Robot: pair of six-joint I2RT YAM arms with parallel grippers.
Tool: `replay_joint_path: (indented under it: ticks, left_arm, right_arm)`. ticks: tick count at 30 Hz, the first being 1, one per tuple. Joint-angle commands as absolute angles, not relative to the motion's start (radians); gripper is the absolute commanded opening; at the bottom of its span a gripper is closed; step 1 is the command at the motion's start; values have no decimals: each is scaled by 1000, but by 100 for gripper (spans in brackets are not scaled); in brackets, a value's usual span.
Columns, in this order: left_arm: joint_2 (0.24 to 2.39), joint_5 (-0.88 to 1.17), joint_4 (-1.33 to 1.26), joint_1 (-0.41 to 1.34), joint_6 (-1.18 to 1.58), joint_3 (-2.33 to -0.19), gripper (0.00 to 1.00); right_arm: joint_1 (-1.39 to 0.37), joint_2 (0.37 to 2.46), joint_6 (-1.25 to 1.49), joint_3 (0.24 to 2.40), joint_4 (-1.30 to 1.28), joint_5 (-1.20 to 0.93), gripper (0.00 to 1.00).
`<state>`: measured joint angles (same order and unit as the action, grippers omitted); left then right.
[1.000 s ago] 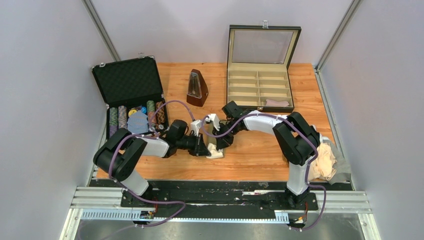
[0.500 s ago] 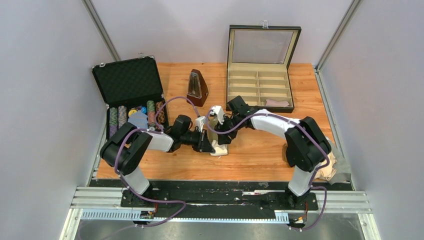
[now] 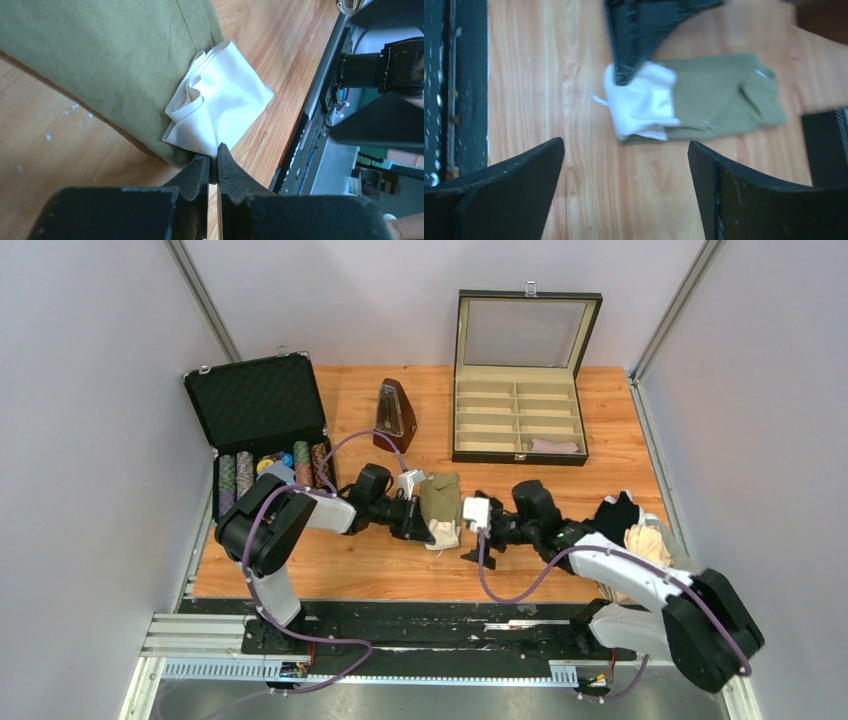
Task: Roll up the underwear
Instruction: Roll the underwear to the center of the board.
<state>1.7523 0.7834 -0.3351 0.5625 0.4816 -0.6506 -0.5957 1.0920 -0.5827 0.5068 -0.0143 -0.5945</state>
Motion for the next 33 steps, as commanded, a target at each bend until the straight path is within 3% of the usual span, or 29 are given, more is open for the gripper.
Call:
replay_joint_path:
  ticks: [1, 4, 7, 20, 33]
  left_arm:
    - [1807, 790, -284, 571, 468, -707, 3]
    - [1817, 783, -272, 572, 468, -712, 3]
    - [1813, 773, -251, 571, 466, -715, 3]
    - [1823, 772, -208, 572, 449, -745, 3]
    - [1830, 770, -190, 570, 439, -763, 5]
  right_arm:
    - [-679, 1207, -917, 481, 51, -654, 91]
    - [-699, 1250, -980, 485, 128, -647, 76]
    - [-722, 1257, -1054, 457, 226, -648, 71]
    - [-736, 1383, -1170, 500, 133, -664, 46]
    - [-731, 1517, -1179, 530, 119, -530, 38]
